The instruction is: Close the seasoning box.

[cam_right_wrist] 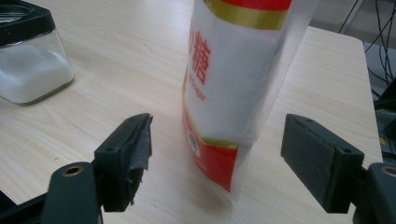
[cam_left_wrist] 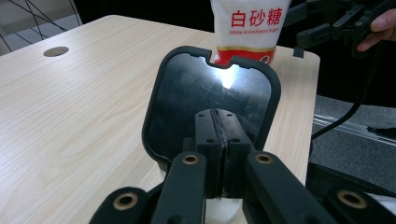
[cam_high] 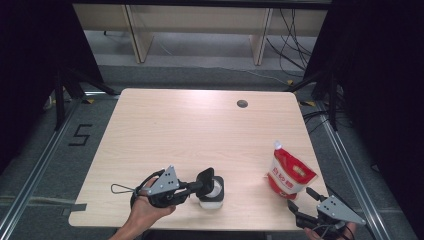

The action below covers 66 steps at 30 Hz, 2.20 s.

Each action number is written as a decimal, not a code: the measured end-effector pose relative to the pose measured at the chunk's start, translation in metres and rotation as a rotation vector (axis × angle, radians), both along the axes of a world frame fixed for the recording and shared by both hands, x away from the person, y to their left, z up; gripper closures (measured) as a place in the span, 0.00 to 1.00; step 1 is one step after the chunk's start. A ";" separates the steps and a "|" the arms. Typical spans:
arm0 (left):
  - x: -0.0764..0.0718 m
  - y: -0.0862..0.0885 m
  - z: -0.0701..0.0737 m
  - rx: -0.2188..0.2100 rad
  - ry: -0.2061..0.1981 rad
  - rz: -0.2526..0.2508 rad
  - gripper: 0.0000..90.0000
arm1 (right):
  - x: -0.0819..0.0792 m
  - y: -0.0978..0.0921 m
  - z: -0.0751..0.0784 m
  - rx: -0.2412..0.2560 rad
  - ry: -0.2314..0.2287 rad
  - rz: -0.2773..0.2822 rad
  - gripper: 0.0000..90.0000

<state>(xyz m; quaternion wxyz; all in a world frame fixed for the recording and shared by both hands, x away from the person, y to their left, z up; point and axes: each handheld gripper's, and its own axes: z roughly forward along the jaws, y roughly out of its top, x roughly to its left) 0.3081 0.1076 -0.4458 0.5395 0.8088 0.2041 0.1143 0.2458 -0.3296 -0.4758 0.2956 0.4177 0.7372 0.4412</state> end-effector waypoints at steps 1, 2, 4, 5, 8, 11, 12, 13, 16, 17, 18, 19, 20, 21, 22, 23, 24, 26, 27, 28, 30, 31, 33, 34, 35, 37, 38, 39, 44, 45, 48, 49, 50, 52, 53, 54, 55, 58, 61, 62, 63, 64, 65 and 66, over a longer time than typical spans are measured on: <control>0.001 0.000 0.000 0.008 -0.010 -0.011 0.97 | 0.000 0.000 0.000 0.001 0.001 0.000 0.29; 0.001 -0.001 -0.001 0.000 -0.001 -0.010 0.97 | 0.000 0.000 0.000 0.000 0.001 0.001 0.28; 0.001 -0.003 -0.001 0.008 -0.008 -0.013 0.97 | 0.000 0.000 0.000 -0.007 -0.007 -0.001 0.28; 0.000 -0.003 -0.002 0.013 -0.002 -0.013 0.97 | -0.002 0.001 0.000 0.012 0.016 -0.012 0.28; 0.001 -0.006 -0.004 0.006 0.007 -0.037 0.97 | 0.000 0.001 0.000 0.004 0.012 0.005 0.28; 0.001 -0.008 -0.006 0.017 0.008 -0.027 0.97 | 0.000 0.001 0.000 -0.004 0.003 0.008 0.28; 0.001 -0.008 -0.006 0.024 0.009 -0.027 0.96 | 0.000 0.001 0.000 -0.003 0.004 0.009 0.28; 0.001 -0.009 -0.007 0.021 0.019 -0.029 0.96 | 0.000 0.001 0.000 -0.008 -0.003 0.007 0.28; 0.003 -0.010 -0.011 0.036 0.018 -0.038 0.96 | 0.000 0.001 0.000 -0.003 0.003 0.009 0.28; 0.002 -0.011 -0.012 0.042 0.028 -0.035 0.96 | 0.000 0.001 0.000 -0.008 -0.003 0.007 0.28; 0.003 -0.011 -0.013 0.043 0.019 -0.047 0.95 | 0.000 0.001 0.000 -0.008 -0.003 0.007 0.28; 0.002 -0.012 -0.013 0.034 0.030 -0.037 0.95 | 0.000 0.001 0.000 -0.003 0.003 0.009 0.28; 0.003 -0.011 -0.013 0.045 0.024 -0.039 0.94 | -0.001 0.002 0.000 0.013 0.012 -0.001 0.28; 0.002 -0.012 -0.013 0.027 0.031 -0.038 0.93 | 0.000 0.001 0.000 0.007 0.007 0.006 0.28; 0.002 -0.011 -0.012 0.031 0.032 -0.034 0.92 | 0.000 0.001 0.000 0.007 0.007 0.008 0.28; 0.003 -0.011 -0.011 0.031 0.022 -0.042 0.90 | -0.001 0.001 0.000 0.002 0.013 0.013 0.28; 0.003 -0.010 -0.011 0.024 0.032 -0.046 0.88 | 0.000 0.001 0.000 -0.004 0.006 0.015 0.28; 0.004 -0.008 -0.010 0.023 0.028 -0.047 0.83 | -0.001 0.001 0.001 0.000 0.013 0.015 0.28; 0.003 -0.008 -0.010 0.008 0.052 -0.032 0.81 | -0.001 0.001 0.001 -0.002 0.012 0.016 0.28; 0.004 -0.007 -0.010 -0.003 0.051 -0.035 0.79 | -0.001 0.001 0.001 -0.002 0.012 0.017 0.28; 0.005 -0.004 -0.009 -0.004 0.055 -0.033 0.75 | -0.001 0.002 0.001 0.000 0.013 0.015 0.28; 0.006 -0.003 -0.009 -0.009 0.050 -0.041 0.72 | -0.001 0.001 0.001 0.000 0.012 0.015 0.28; 0.006 -0.001 -0.009 -0.027 0.070 -0.026 0.67 | -0.001 0.001 0.001 0.001 0.012 0.016 0.28; 0.007 0.000 -0.009 -0.017 0.062 -0.034 0.64 | -0.001 0.001 0.001 -0.004 0.008 0.018 0.28; 0.005 0.001 -0.009 -0.025 0.082 -0.015 0.62 | -0.001 0.001 0.001 0.001 0.012 0.016 0.29; 0.007 0.002 -0.009 -0.015 0.079 -0.015 0.57 | -0.001 0.002 0.001 0.009 0.018 0.010 0.28; 0.008 0.004 -0.009 -0.007 0.069 -0.028 0.54 | 0.000 0.001 0.001 -0.012 -0.012 0.012 0.28; 0.007 0.004 -0.009 -0.007 0.080 -0.016 0.53 | -0.001 0.001 0.001 0.002 0.011 0.013 0.28; 0.007 0.012 -0.008 0.012 0.085 -0.011 0.42 | -0.001 0.001 0.001 0.004 0.011 0.015 0.28; 0.006 0.014 -0.008 0.009 0.086 -0.012 0.40 | -0.001 0.001 0.001 0.004 0.011 0.015 0.28; 0.004 0.020 -0.008 0.006 0.081 0.003 0.36 | -0.002 0.002 0.001 0.026 0.015 0.010 0.28; 0.004 0.022 -0.008 0.010 0.084 0.011 0.36 | -0.002 0.002 0.001 0.017 0.014 0.010 0.28; 0.003 0.023 -0.009 0.012 0.089 0.016 0.36 | -0.002 0.002 0.001 0.015 0.014 0.009 0.28; 0.002 0.026 -0.012 0.014 0.108 0.023 0.34 | -0.002 0.002 0.001 0.008 -0.002 -0.001 0.28; 0.001 0.027 -0.014 0.024 0.108 0.023 0.34 | -0.002 0.002 0.001 0.011 0.002 0.000 0.28; 0.000 0.029 -0.015 0.036 0.106 0.017 0.33 | -0.003 0.003 0.001 0.014 0.013 -0.002 0.28; 0.000 0.029 -0.017 0.035 0.106 0.016 0.33 | -0.001 0.002 0.002 0.001 -0.013 0.007 0.28; -0.005 0.031 -0.021 0.040 0.123 0.034 0.32 | -0.004 0.004 0.003 0.022 0.014 0.007 0.28; -0.007 0.035 -0.023 0.040 0.122 0.049 0.30 | -0.006 0.005 0.003 0.019 0.020 0.011 0.27; -0.007 0.037 -0.023 0.057 0.111 0.039 0.30 | -0.007 0.005 0.002 0.020 0.028 0.022 0.27; -0.008 0.038 -0.024 0.061 0.114 0.046 0.30 | -0.007 0.005 0.003 0.002 0.010 0.022 0.27; -0.008 0.039 -0.025 0.055 0.119 0.047 0.30 | -0.008 0.006 0.002 0.029 0.039 0.024 0.27; -0.008 0.040 -0.025 0.063 0.116 0.036 0.30 | -0.011 0.007 0.002 0.037 0.047 0.001 0.27; -0.009 0.041 -0.027 0.062 0.113 0.030 0.29 | -0.009 0.005 0.002 0.021 0.031 0.020 0.27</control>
